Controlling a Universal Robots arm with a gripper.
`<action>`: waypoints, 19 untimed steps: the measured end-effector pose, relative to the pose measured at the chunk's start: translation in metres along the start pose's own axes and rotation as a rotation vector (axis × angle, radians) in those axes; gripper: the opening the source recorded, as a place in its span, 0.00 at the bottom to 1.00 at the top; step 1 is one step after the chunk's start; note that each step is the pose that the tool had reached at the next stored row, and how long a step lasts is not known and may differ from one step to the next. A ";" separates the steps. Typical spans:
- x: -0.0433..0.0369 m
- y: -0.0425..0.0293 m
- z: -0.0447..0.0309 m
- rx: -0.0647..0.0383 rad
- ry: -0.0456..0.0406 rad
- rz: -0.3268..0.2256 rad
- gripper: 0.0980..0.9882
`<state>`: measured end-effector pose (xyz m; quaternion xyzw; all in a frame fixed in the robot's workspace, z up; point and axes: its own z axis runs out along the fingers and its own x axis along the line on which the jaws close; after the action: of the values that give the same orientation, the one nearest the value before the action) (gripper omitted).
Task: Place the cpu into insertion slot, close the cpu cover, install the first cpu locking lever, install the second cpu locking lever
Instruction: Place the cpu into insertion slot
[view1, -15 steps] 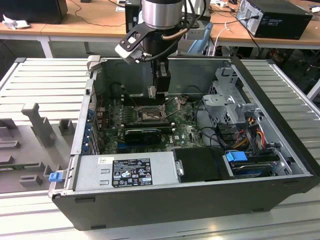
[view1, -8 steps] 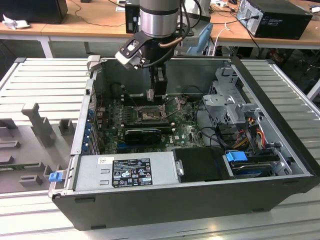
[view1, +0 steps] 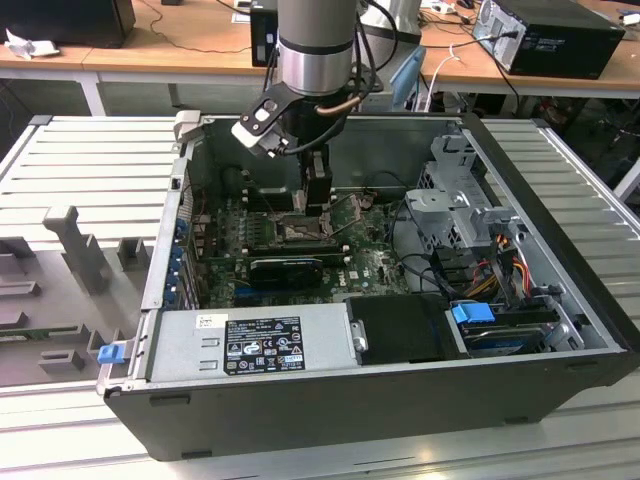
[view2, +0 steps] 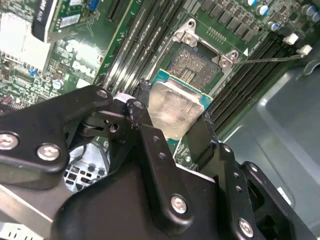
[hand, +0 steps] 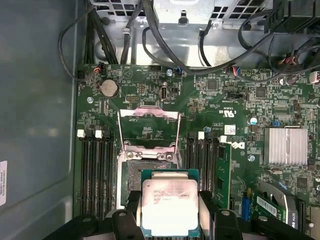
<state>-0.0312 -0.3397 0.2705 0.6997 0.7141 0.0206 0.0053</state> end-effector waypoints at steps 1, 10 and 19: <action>0.0007 -0.0001 0.0024 0.000 -0.0001 0.000 0.50; 0.0083 -0.0110 0.0233 0.000 0.0000 0.000 0.50; 0.0122 -0.0134 0.0439 0.000 -0.0001 0.000 0.50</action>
<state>-0.0432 -0.3268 0.2264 0.6996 0.7142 0.0205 0.0052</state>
